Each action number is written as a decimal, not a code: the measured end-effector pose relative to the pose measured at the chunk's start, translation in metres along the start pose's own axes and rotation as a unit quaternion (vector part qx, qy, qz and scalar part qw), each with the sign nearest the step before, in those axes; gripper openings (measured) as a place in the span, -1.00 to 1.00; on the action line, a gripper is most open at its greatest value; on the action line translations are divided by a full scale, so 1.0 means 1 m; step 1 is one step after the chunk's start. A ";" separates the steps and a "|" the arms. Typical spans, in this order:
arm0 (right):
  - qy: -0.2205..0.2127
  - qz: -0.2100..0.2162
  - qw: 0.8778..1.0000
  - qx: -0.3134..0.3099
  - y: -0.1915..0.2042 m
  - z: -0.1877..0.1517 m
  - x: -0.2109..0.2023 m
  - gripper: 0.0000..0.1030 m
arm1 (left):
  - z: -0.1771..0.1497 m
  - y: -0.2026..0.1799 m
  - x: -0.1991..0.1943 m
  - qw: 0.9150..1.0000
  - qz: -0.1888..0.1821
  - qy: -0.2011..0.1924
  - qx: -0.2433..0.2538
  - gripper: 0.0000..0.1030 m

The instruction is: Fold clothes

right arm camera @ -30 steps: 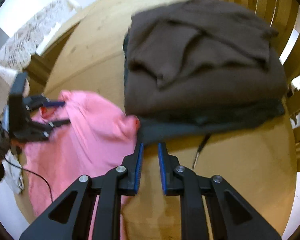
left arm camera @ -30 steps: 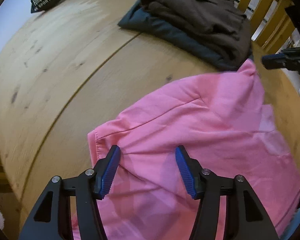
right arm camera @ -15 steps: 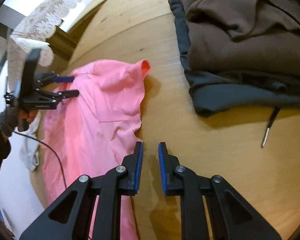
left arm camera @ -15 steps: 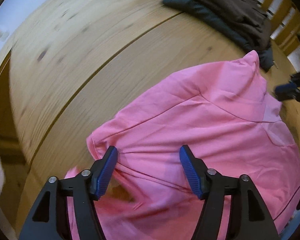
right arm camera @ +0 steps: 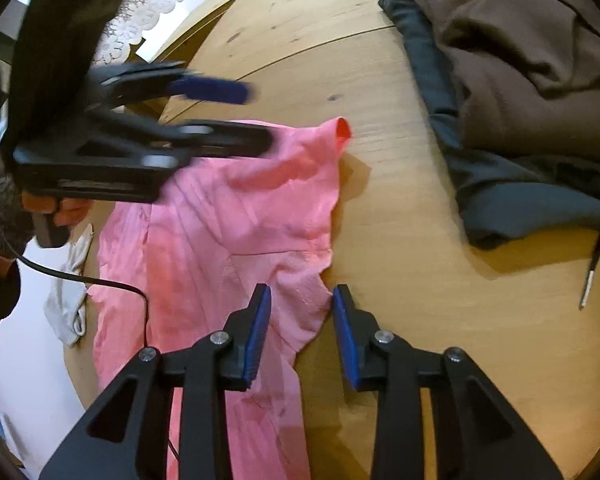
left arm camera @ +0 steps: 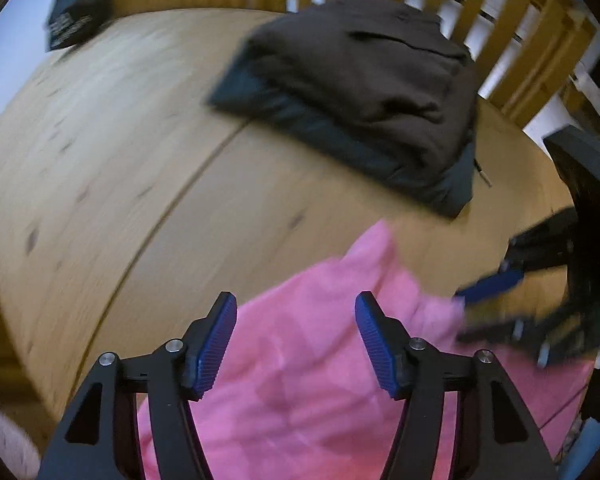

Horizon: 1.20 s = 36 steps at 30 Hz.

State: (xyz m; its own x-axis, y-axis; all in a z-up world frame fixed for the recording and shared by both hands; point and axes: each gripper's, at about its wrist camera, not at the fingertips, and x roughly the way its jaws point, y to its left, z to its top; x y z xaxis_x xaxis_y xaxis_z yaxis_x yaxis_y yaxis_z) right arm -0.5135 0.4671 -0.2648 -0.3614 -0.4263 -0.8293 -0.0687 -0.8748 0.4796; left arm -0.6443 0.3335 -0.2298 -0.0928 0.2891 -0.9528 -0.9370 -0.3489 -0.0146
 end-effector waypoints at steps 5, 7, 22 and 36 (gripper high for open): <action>-0.018 0.007 1.000 0.015 -0.006 -0.005 -0.006 -0.88 | 0.021 -0.025 0.034 0.998 -0.004 0.022 0.054 -0.17; -0.031 0.007 0.999 0.022 -0.006 -0.006 -0.003 -0.91 | 0.021 -0.024 0.037 0.998 -0.005 0.026 0.059 -0.94; -0.054 -0.019 0.998 0.040 -0.022 -0.020 -0.040 -0.67 | 0.004 0.040 -0.044 0.990 0.027 -0.099 -0.092 -0.17; 0.005 -0.113 0.989 -0.093 0.037 0.058 0.037 -0.89 | -0.285 0.079 -0.101 0.954 0.088 -0.018 -0.287 -0.16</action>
State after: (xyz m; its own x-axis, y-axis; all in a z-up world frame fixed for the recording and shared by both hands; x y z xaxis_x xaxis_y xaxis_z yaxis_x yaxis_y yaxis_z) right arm -0.5829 0.4320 -0.2612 -0.3479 -0.2163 -0.9122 0.0261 -0.9749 0.2212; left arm -0.6132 0.0229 -0.2209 -0.2523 0.2075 -0.9451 -0.5675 -0.8228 -0.0291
